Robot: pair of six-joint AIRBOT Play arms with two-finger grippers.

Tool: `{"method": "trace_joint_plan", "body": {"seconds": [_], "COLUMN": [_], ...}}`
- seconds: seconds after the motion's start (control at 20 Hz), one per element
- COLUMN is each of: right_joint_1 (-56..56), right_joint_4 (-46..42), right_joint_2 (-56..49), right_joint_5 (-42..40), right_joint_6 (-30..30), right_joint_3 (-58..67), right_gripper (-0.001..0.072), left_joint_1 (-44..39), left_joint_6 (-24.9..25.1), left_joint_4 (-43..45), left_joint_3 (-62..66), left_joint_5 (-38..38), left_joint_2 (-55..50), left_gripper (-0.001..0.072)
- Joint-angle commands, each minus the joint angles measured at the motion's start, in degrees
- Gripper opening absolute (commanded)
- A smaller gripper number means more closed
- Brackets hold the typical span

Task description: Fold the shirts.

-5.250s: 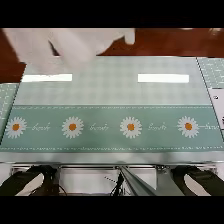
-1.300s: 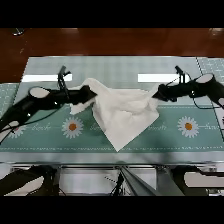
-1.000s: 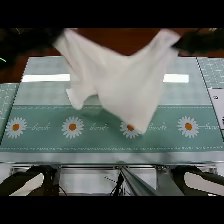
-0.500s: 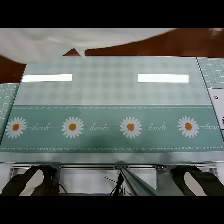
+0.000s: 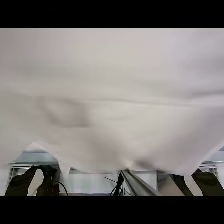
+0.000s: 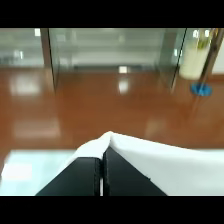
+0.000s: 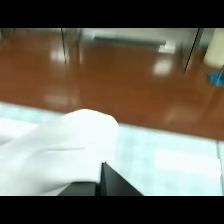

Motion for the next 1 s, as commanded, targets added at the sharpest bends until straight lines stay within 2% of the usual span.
{"method": "trace_joint_plan", "body": {"seconds": [0.0, 0.1, 0.2, 0.3, 0.4, 0.55, 0.6, 0.75, 0.8, 0.85, 0.9, 0.95], "right_joint_1": [0.04, 0.04, 0.04, 0.04, 0.04, 0.02, 0.04, 0.02, 0.02, -0.11, -0.33, -0.85], "right_joint_4": [0.39, 0.39, 0.42, 1.09, 5.35, 11.3, 11.45, 16.59, 19.71, 22.21, 24.44, 25.29], "right_joint_2": [0.42, 0.28, -1.68, -7.82, -16.13, -29.57, -34.53, -47.58, -51.17, -53.99, -56.43, -57.86], "right_joint_5": [0.28, -6.19, -16.26, -24.15, -27.28, -33.77, -34.45, -34.12, -33.62, -32.37, -30.38, -27.91], "right_joint_6": [-0.09, -0.09, -0.07, 0.59, -0.07, -1.46, -0.76, 1.14, 1.38, 1.51, 1.46, 1.44], "right_joint_3": [-14.03, -26.1, -37.13, -42.8, -42.6, -38.49, -35.45, -25.66, -22.6, -19.91, -17.29, -15.28], "right_gripper": [0.0022, 0.0022, 0.0022, 0.0022, 0.0022, 0.0022, 0.0022, 0.0024, 0.0093, 0.03, 0.0563, 0.0633], "left_joint_1": [0.11, -0.61, -3.61, -8.37, -12.44, -14.95, -15.26, -15.23, -15.23, -15.23, -15.1, -14.19], "left_joint_6": [-0.22, 2.43, 2.71, 2.71, 2.64, 2.67, 2.67, 2.67, 2.69, 2.71, 2.71, 2.89], "left_joint_4": [-2.58, -7.43, -8.92, -8.9, -9.01, -14.64, -16.98, -24.17, -25.4, -25.29, -25.11, -24.63], "left_joint_3": [-16.28, -27.19, -35.41, -39.47, -39.93, -39.87, -39.87, -39.87, -39.87, -39.87, -39.87, -39.5], "left_joint_5": [-0.46, 5.73, 12.48, 17.51, 23.5, 36.15, 38.18, 37.42, 36.35, 35.23, 34.42, 32.15], "left_joint_2": [1.22, -0.22, -3.5, -9.42, -16.92, -26.18, -28.72, -35.1, -36.26, -36.85, -37.05, -37.05], "left_gripper": [0.0019, 0.0019, 0.0018, 0.0019, 0.002, 0.0019, 0.0019, 0.002, 0.0035, 0.0185, 0.05, 0.0705]}}
